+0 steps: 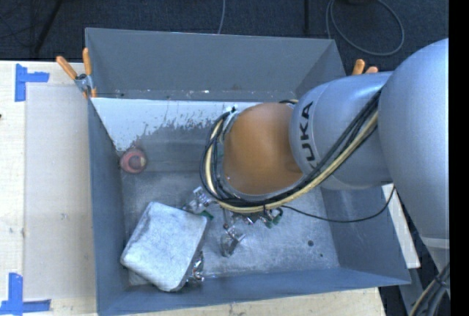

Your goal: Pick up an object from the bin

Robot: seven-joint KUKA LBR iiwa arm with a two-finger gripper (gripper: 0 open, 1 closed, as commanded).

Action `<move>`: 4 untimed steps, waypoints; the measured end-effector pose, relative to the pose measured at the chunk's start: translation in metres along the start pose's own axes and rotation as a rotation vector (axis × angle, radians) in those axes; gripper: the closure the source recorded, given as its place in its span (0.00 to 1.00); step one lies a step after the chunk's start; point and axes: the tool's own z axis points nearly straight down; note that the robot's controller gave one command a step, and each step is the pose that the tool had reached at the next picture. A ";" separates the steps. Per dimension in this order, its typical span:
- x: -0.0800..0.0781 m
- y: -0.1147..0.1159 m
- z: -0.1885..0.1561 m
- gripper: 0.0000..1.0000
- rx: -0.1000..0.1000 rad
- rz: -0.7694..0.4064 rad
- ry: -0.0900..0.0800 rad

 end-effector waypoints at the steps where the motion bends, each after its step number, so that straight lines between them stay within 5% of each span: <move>1: -0.003 -0.001 -0.003 1.00 0.002 0.003 -0.009; 2: 0.014 0.006 -0.130 1.00 0.001 -0.163 -0.002; 3: 0.015 0.006 -0.126 0.00 -0.003 -0.160 0.003; 4: 0.013 0.032 -0.021 0.00 0.026 -0.186 -0.063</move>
Offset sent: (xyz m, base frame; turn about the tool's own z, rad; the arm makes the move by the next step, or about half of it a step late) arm 0.0000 0.0000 0.0000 0.0000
